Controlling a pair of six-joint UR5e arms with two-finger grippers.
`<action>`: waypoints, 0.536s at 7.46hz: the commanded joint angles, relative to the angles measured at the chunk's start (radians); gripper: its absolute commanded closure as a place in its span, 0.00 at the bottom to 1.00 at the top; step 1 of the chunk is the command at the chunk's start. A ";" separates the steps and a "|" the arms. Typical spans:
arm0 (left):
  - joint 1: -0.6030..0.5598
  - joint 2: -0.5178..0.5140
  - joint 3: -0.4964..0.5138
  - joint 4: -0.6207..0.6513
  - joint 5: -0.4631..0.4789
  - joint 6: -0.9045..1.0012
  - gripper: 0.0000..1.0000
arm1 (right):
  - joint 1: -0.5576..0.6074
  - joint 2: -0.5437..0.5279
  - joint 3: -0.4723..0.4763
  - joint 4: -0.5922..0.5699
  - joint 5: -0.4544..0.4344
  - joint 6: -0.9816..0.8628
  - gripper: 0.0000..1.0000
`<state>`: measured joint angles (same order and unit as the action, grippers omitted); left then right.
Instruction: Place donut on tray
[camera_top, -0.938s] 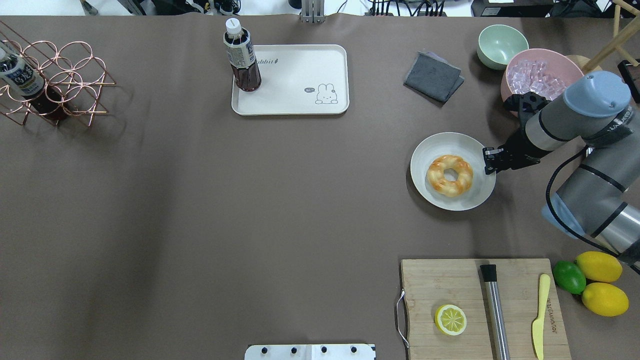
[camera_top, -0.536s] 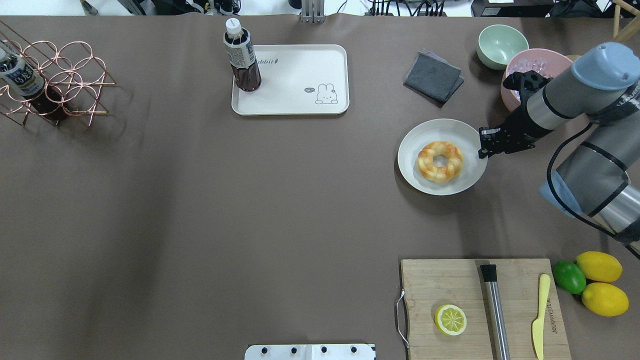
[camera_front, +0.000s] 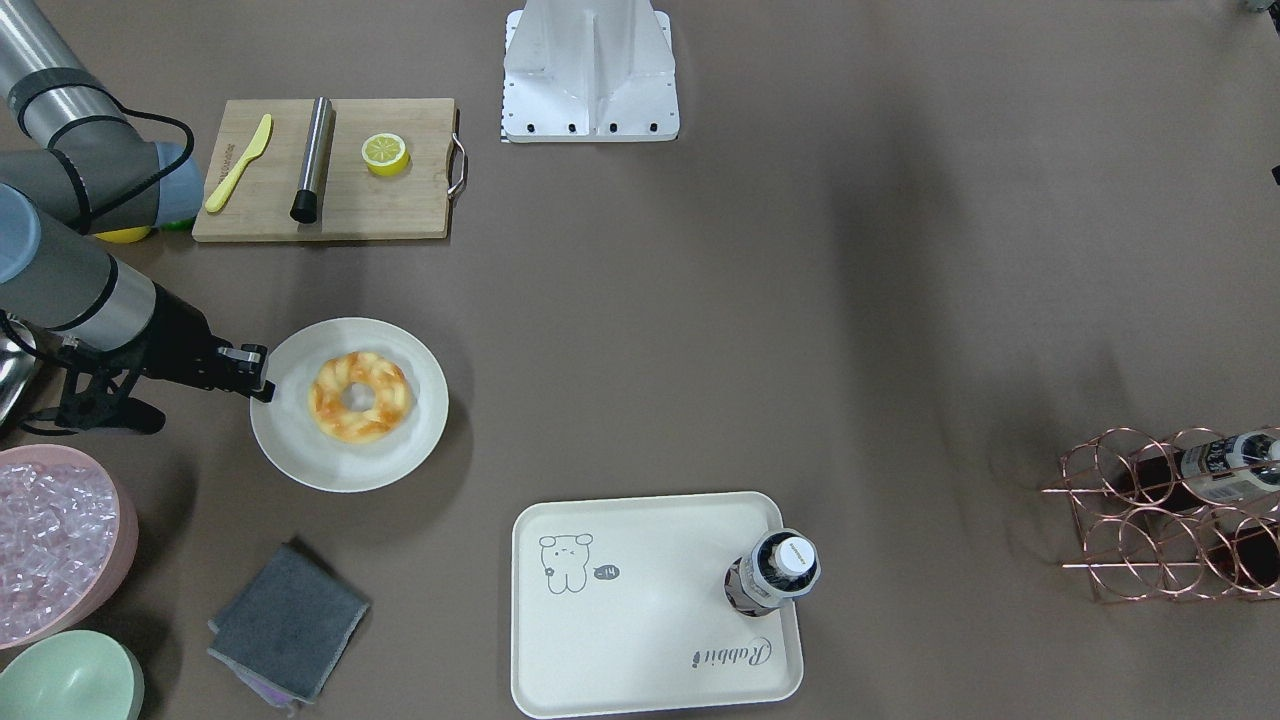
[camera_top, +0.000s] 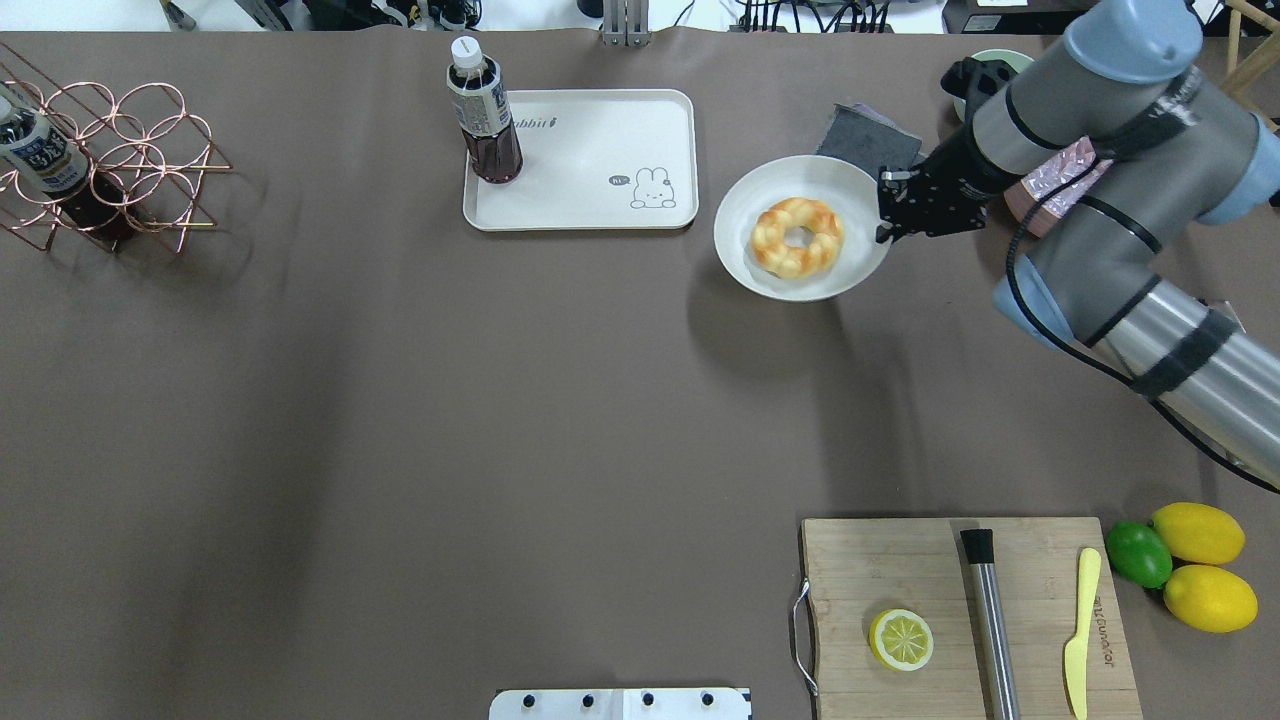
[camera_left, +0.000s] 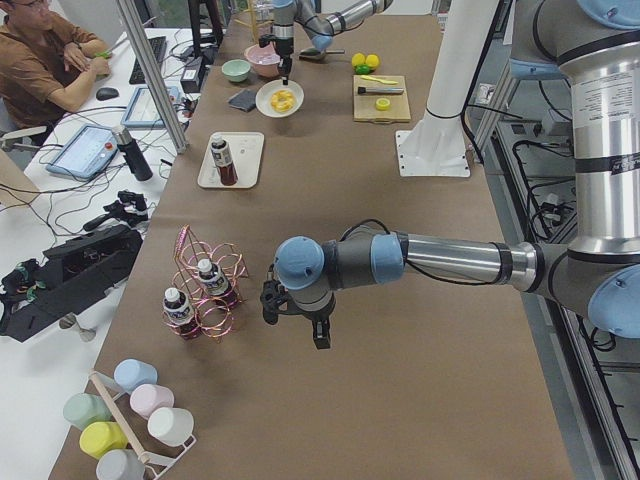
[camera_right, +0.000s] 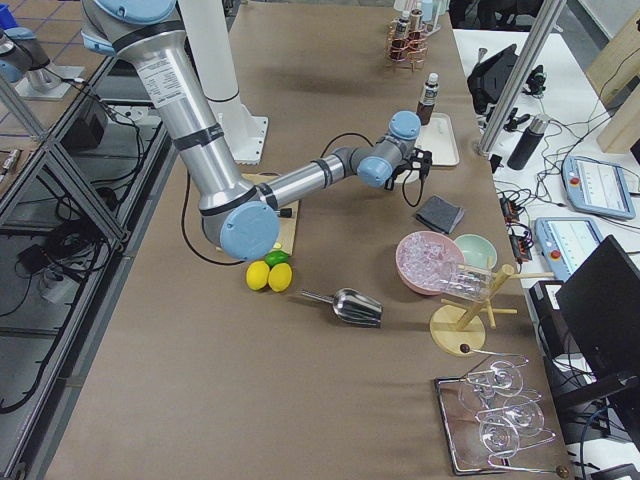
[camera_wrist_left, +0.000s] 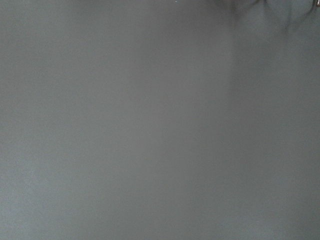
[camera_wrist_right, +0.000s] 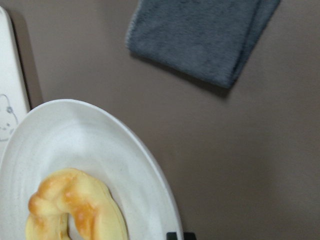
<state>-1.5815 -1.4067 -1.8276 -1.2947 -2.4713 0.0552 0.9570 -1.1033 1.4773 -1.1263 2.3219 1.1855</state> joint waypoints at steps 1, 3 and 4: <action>0.000 0.000 -0.001 0.002 0.000 0.000 0.02 | -0.030 0.230 -0.186 0.017 -0.021 0.161 1.00; 0.000 0.000 0.001 0.000 0.002 0.000 0.02 | -0.072 0.346 -0.329 0.086 -0.093 0.311 1.00; 0.000 0.000 0.001 0.000 0.002 0.000 0.02 | -0.105 0.405 -0.391 0.086 -0.163 0.389 1.00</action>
<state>-1.5815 -1.4067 -1.8274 -1.2946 -2.4701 0.0552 0.8989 -0.8017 1.1976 -1.0601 2.2507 1.4426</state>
